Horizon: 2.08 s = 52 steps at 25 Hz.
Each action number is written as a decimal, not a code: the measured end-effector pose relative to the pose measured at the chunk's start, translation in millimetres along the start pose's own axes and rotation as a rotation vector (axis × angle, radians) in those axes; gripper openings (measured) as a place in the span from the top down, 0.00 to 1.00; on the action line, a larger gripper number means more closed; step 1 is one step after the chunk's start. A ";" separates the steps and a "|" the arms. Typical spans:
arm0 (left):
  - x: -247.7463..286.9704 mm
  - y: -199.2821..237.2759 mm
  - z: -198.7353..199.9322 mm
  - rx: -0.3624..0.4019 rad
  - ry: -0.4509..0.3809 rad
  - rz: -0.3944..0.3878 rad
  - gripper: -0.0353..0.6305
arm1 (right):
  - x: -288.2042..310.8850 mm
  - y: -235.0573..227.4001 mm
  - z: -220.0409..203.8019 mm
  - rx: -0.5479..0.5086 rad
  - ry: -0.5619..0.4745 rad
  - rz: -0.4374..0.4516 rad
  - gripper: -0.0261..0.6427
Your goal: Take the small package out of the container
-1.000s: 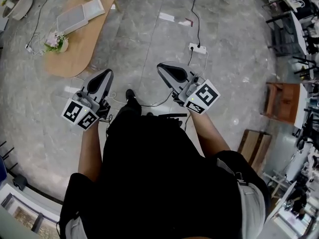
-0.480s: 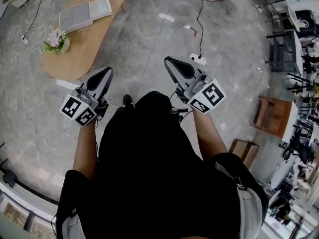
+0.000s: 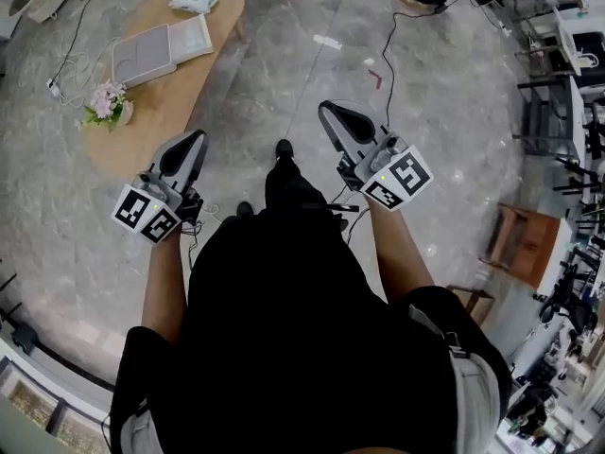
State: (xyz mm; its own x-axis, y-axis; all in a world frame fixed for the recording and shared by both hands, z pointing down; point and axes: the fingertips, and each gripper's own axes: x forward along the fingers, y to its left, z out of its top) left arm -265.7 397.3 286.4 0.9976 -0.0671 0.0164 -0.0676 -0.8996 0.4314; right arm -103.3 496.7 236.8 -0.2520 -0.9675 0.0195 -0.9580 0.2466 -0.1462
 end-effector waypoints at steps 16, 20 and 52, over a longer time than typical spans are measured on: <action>156.9 58.5 68.5 0.055 -0.003 0.130 0.92 | 67.0 -168.7 36.3 0.045 -0.031 0.175 0.94; 184.5 73.7 92.8 0.059 -0.064 0.162 0.92 | 83.1 -196.2 31.4 0.060 -0.010 0.226 0.94; 192.3 465.5 76.0 0.069 0.321 0.403 0.92 | 472.3 -283.2 -42.1 0.088 0.310 0.406 0.94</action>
State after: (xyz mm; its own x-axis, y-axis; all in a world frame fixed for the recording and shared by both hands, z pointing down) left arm -106.4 -67.1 421.9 0.8456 -0.2885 0.4492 -0.4375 -0.8566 0.2734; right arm 43.3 -27.8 329.0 -0.6424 -0.7297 0.2342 -0.7630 0.5803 -0.2849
